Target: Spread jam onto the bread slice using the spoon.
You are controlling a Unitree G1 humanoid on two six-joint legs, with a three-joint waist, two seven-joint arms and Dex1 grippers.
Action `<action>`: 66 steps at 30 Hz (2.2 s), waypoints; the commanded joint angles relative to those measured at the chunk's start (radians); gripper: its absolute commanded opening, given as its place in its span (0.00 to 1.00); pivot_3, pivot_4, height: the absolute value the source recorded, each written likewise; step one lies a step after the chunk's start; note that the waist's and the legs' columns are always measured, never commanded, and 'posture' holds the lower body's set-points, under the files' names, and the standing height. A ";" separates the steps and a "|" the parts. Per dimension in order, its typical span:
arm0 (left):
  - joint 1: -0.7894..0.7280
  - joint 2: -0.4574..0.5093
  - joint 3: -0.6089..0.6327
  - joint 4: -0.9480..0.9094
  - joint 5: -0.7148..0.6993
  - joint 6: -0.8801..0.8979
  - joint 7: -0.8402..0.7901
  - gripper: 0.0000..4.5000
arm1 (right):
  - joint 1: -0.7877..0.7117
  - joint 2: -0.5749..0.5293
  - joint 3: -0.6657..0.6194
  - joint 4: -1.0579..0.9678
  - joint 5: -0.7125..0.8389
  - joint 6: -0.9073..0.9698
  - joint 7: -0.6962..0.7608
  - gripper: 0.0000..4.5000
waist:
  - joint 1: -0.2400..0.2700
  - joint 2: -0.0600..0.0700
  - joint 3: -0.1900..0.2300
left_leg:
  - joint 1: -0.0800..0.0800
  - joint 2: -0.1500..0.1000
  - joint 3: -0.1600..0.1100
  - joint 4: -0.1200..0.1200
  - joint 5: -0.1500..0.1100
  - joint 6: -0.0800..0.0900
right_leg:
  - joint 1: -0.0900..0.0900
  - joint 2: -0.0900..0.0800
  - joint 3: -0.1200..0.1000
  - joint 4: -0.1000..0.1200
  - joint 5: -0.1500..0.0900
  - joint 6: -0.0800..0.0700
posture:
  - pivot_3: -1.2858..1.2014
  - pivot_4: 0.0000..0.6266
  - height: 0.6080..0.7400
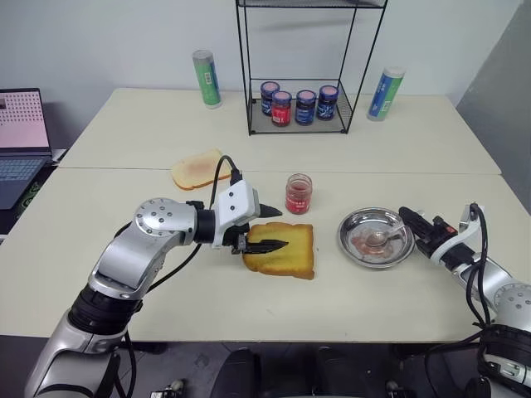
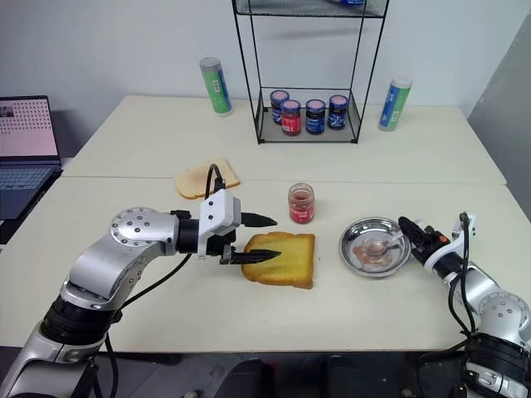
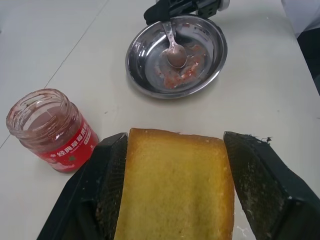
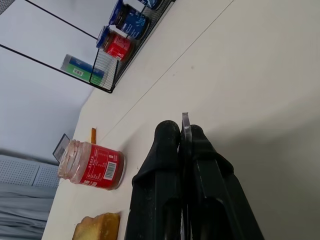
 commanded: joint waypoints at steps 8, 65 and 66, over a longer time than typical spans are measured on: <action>0.000 -0.002 0.031 -0.055 -0.015 0.013 0.017 0.71 | 0.009 0.036 0.003 0.006 -0.053 -0.057 0.000 0.37 | 0.000 0.000 0.000 | 0.000 0.000 0.000 0.000 0.000 0.000 | 0.000 0.000 0.000 0.000 0.000 0.000 | 0.52 0.24 1.00; 0.143 -0.149 0.231 -0.085 -0.093 0.128 0.360 0.71 | -0.549 0.135 0.765 -0.027 -0.834 -0.569 0.081 0.01 | -0.003 0.004 0.003 | -0.005 -0.001 -0.003 0.001 0.000 0.000 | -0.004 -0.002 -0.003 0.000 0.000 0.000 | 0.52 0.24 1.00; 0.143 -0.146 0.233 -0.090 -0.098 0.131 0.357 0.71 | -0.539 0.134 0.787 -0.020 -0.869 -0.592 0.089 0.01 | -0.003 0.004 0.003 | -0.005 -0.001 -0.003 0.001 0.000 0.000 | -0.004 -0.002 -0.003 0.000 0.000 0.000 | 0.52 0.24 1.00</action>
